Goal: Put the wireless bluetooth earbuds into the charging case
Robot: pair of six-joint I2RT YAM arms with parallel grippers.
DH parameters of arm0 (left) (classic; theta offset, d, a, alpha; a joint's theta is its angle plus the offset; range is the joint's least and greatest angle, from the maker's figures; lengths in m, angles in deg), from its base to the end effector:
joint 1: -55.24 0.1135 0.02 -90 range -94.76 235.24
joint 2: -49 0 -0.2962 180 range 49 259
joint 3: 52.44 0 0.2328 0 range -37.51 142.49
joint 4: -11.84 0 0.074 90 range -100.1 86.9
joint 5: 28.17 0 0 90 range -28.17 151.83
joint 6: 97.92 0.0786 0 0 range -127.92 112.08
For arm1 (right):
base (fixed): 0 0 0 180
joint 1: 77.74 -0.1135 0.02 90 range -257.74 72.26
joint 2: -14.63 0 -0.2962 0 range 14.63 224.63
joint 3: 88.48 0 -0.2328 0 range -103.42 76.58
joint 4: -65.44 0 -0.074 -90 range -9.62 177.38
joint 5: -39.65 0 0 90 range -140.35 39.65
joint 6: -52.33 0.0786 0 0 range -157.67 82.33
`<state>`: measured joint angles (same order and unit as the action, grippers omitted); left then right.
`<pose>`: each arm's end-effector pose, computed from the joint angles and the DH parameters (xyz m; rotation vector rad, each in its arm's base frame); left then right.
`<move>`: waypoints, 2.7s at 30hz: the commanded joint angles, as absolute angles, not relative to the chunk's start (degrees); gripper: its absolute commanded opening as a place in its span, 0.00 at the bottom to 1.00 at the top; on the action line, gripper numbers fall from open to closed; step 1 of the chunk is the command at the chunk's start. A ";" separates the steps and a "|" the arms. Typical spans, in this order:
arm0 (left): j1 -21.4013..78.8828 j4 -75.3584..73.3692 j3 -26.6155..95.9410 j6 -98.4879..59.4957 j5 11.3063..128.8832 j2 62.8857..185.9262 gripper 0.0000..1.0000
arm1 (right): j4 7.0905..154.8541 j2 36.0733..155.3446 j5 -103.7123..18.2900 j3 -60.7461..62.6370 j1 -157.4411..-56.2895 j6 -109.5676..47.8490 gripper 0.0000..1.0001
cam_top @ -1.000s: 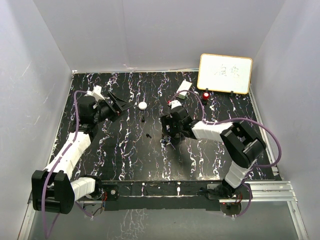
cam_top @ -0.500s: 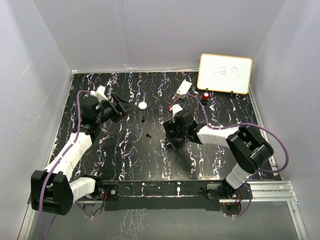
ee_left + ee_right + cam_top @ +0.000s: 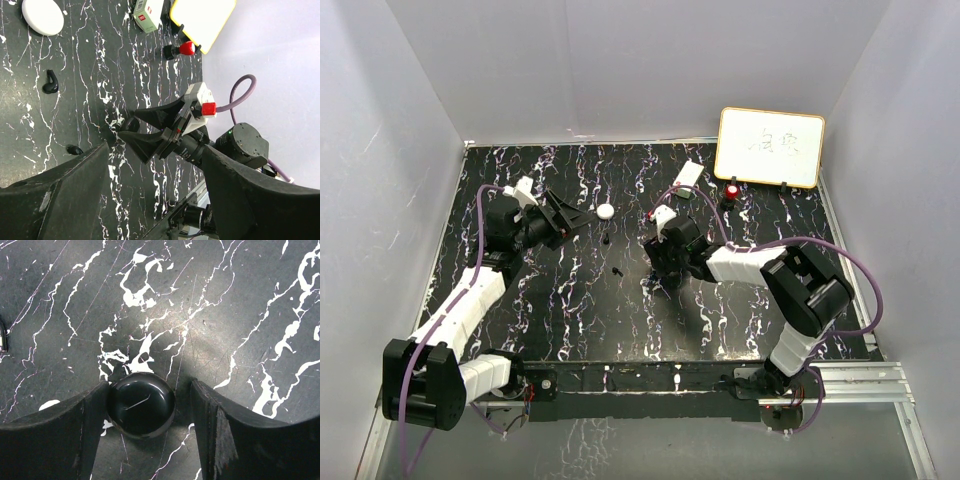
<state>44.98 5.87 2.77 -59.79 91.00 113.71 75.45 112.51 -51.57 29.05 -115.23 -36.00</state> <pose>0.2495 -0.0841 0.3048 -0.3317 1.9597 -1.2000 0.2846 0.2162 0.1633 -0.7234 2.2721 0.3036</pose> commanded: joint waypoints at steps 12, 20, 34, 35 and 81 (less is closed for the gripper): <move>44.70 7.13 2.57 -60.47 93.10 113.05 0.73 | 81.86 111.94 -52.09 29.02 -116.88 -35.68 0.71; 44.67 7.21 2.15 -60.56 93.03 113.07 0.74 | 85.00 112.40 -55.18 27.29 -117.61 -35.57 0.71; 44.63 7.36 2.19 -60.56 93.30 113.24 0.74 | 88.55 114.02 -57.97 24.98 -117.90 -35.09 0.57; 44.62 7.28 2.14 -60.49 93.30 113.15 0.74 | 88.67 114.03 -58.01 24.82 -117.90 -35.10 0.55; 26.12 25.86 -1.44 -61.61 100.43 121.63 0.67 | 63.25 81.78 -29.95 38.02 -117.88 -45.13 0.14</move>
